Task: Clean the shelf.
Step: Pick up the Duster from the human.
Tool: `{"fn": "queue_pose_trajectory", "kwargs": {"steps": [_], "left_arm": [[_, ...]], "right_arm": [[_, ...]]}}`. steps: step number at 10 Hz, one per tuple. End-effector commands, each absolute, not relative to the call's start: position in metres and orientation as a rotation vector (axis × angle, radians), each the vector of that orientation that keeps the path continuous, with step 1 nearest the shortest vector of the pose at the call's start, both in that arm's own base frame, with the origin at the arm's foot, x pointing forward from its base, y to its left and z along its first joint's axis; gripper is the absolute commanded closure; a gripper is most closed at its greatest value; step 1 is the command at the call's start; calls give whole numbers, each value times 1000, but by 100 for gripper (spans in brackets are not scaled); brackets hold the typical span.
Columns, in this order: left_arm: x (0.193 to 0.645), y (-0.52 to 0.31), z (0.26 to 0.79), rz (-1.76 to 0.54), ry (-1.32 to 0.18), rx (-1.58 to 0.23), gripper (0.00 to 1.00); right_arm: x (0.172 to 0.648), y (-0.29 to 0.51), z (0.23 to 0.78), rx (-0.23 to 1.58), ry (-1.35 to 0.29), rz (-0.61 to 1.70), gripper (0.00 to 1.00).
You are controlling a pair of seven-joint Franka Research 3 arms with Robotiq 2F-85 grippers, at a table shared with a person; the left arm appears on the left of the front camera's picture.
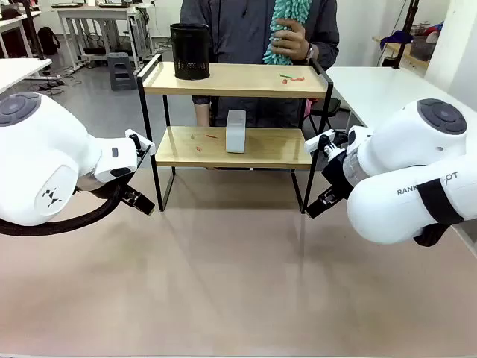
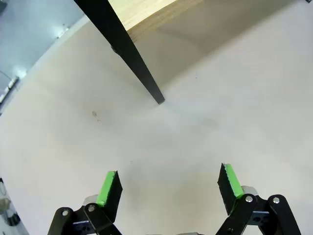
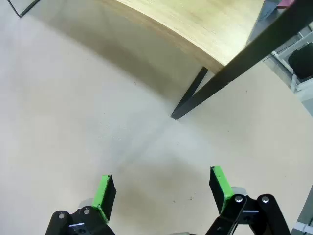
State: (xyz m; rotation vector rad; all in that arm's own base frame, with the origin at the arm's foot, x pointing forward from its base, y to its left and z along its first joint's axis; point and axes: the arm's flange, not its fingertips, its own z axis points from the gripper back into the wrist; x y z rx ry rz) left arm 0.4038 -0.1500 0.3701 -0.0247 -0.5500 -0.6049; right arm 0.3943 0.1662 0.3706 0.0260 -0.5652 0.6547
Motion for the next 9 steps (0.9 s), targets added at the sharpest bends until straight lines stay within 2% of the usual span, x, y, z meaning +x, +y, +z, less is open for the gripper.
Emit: {"fn": "queue_pose_trajectory", "kwargs": {"steps": [1,9], "left_arm": [[404,-150,370,-605,-550,-25,0],[404,-150,370,-605,-550,-25,0]], "right_arm": [[394,166,371,26,-565,655,0],[394,166,371,26,-565,655,0]]}}
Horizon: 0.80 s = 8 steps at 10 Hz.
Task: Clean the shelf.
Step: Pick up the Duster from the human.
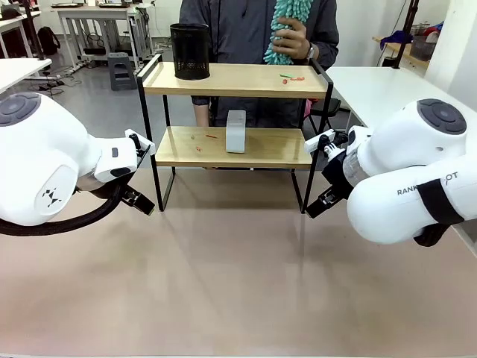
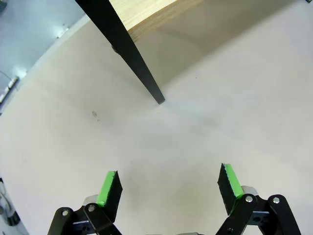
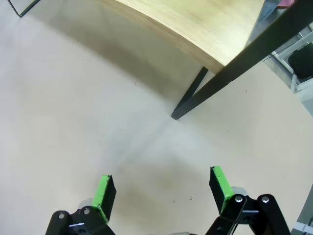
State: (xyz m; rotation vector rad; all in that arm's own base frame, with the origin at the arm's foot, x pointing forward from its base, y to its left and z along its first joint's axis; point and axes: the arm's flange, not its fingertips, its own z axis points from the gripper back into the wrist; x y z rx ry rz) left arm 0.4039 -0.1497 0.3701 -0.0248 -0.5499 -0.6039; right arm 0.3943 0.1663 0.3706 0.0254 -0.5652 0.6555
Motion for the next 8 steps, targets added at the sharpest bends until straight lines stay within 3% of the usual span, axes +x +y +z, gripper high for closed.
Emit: {"fn": "queue_pose_trajectory", "kwargs": {"steps": [1,2,3,4,5,6,8], "left_arm": [[404,-150,370,-605,-550,-25,0],[404,-150,370,-604,-550,-25,0],[378,-162,400,-736,-481,-104,0],[345,-159,443,-708,-386,-194,0],[308,-136,487,-652,-445,-303,0],[276,-104,518,-635,-484,-481,0],[226,-19,543,-414,-701,-722,0]], "right_arm": [[394,166,371,26,-565,655,0],[394,166,371,25,-565,655,0],[377,178,401,49,-434,626,0],[351,168,448,154,-404,517,0],[320,129,506,235,-443,302,0],[290,82,548,449,-482,217,0],[240,-20,577,809,-590,41,0]]}}
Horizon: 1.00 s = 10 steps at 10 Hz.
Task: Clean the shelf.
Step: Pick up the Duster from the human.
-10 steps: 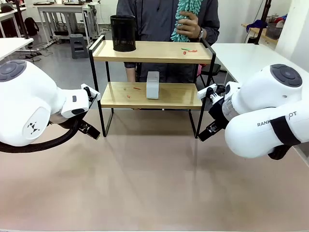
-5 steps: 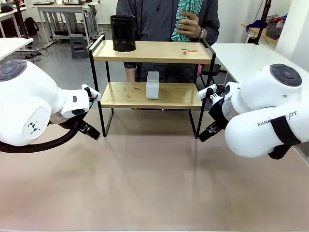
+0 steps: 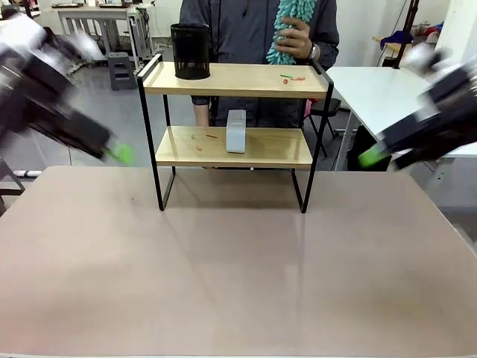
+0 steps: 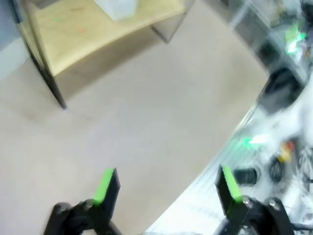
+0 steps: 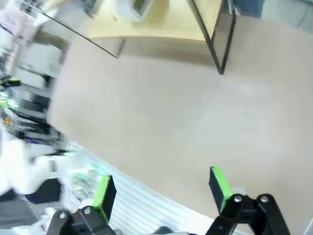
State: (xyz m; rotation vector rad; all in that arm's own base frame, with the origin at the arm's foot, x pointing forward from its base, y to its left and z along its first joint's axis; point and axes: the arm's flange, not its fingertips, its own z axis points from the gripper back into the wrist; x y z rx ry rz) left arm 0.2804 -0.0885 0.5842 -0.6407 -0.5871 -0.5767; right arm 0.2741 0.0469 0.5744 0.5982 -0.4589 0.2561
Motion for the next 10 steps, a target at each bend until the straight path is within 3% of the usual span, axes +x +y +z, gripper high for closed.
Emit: {"fn": "queue_pose_trajectory", "kwargs": {"steps": [1,3,5,6,10], "left_arm": [[210,37,532,-279,-813,-828,0],[204,120,483,10,-889,-1020,0],[220,158,429,285,-832,-1054,0],[213,184,570,23,-845,-985,0],[213,184,570,23,-845,-985,0]], "right_arm": [[222,-79,560,976,-670,-92,0],[209,-144,495,1132,-688,-341,0],[212,-156,443,1118,-676,-486,0],[192,-195,544,1037,-622,-278,0],[192,-195,544,1037,-622,-278,0]]}}
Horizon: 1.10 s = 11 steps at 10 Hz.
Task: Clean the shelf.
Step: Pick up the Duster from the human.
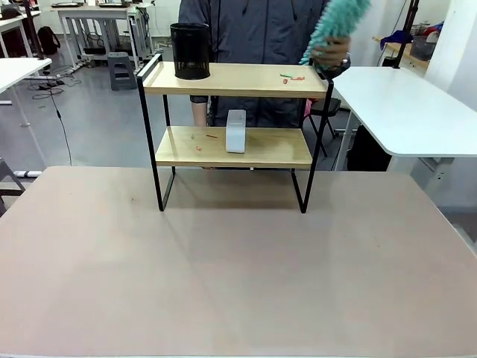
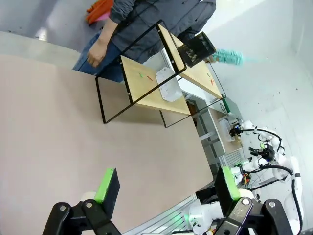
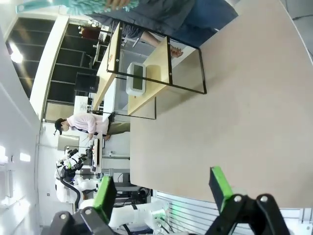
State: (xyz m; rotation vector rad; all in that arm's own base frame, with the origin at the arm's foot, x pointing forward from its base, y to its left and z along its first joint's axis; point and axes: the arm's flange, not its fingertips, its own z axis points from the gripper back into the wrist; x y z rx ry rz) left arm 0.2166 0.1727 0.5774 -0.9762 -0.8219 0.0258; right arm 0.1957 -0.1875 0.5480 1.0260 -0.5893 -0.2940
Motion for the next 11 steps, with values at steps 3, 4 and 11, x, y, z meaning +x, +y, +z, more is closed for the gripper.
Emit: {"fn": "queue_pose_trajectory", "kwargs": {"steps": [3,4,11], "left_arm": [[213,184,570,23,-845,-985,0],[213,184,570,23,-845,-985,0],[213,184,570,23,-845,-985,0]], "right_arm": [[192,-195,544,1037,-622,-278,0],[191,-191,547,1024,-598,-297,0],[451,-90,610,1034,-186,-534,0]]}}
